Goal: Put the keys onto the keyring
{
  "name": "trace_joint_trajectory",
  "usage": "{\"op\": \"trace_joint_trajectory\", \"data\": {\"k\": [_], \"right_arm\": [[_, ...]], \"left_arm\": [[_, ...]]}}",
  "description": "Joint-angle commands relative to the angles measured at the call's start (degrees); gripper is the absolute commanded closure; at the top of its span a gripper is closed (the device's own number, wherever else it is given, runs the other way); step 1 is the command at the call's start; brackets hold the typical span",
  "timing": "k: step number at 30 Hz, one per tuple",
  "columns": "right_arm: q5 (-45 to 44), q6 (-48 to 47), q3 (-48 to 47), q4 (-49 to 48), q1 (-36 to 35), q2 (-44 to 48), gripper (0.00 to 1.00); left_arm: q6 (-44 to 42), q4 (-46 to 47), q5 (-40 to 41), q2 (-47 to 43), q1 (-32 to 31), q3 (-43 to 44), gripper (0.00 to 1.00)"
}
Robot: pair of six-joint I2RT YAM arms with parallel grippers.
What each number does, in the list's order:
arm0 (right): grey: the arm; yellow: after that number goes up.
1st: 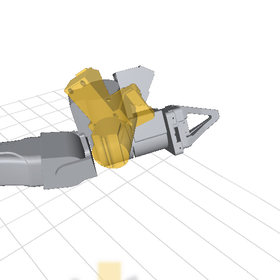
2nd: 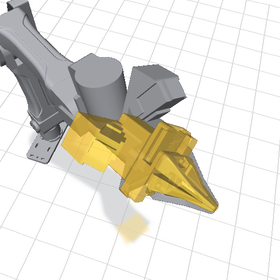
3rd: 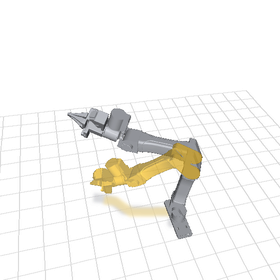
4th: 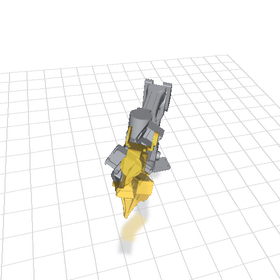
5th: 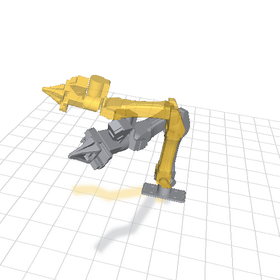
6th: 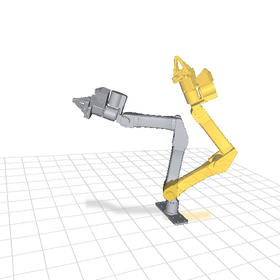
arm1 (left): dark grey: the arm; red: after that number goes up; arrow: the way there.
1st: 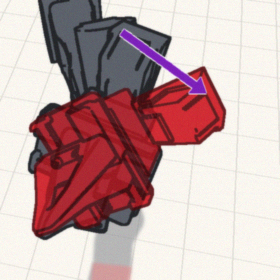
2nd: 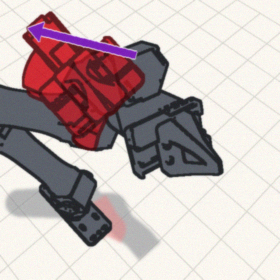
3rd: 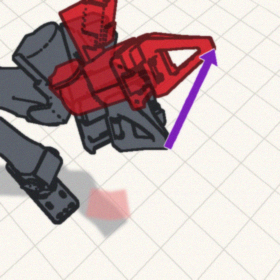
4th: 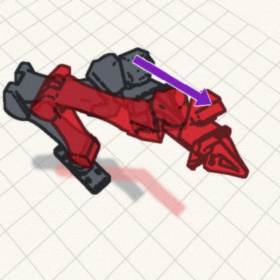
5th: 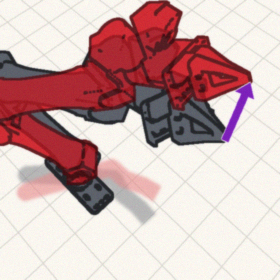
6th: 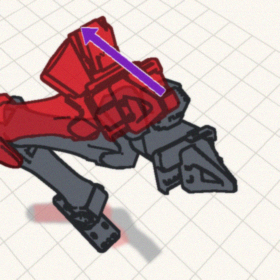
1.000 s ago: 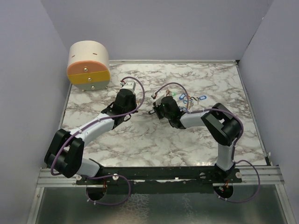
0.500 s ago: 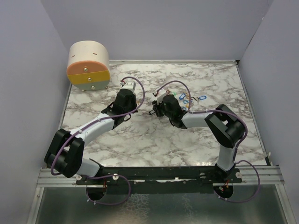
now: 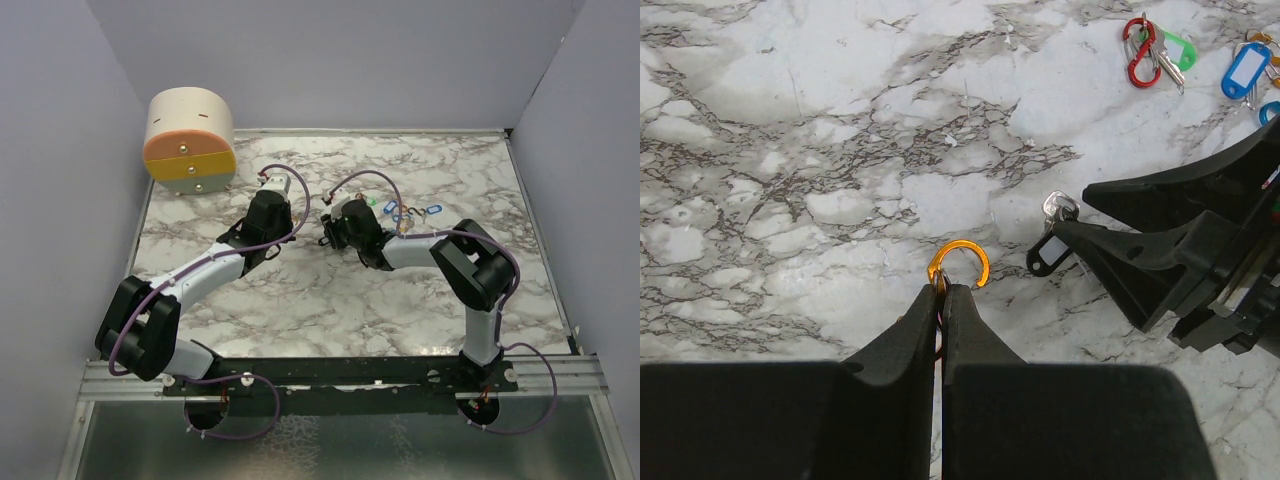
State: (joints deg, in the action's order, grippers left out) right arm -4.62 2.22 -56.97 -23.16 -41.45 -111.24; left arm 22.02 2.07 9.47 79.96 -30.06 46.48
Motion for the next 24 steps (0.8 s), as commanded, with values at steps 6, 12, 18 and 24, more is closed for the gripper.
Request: {"op": "trace_joint_trajectory", "data": {"k": [6, 12, 18, 24], "right_arm": [[0.5, 1.0, -2.0, 2.3, -0.1, -2.3, 0.69], [-0.1, 1.2, -2.6, 3.0, -0.1, -3.2, 0.76], [-3.0, 2.2, -1.6, 2.4, -0.1, -1.6, 0.99], [-3.0, 2.6, 4.6, -3.2, -0.1, 5.8, 0.99]], "left_arm": [[-0.8, 1.2, 0.2, 0.5, 0.2, 0.7, 1.0], [-0.8, 1.2, 0.2, 0.5, 0.2, 0.6, 1.0], [-0.8, 1.2, 0.2, 0.6, 0.2, 0.6, 1.0], [-0.6, 1.2, -0.2, 0.3, 0.2, 0.6, 1.0]]}}
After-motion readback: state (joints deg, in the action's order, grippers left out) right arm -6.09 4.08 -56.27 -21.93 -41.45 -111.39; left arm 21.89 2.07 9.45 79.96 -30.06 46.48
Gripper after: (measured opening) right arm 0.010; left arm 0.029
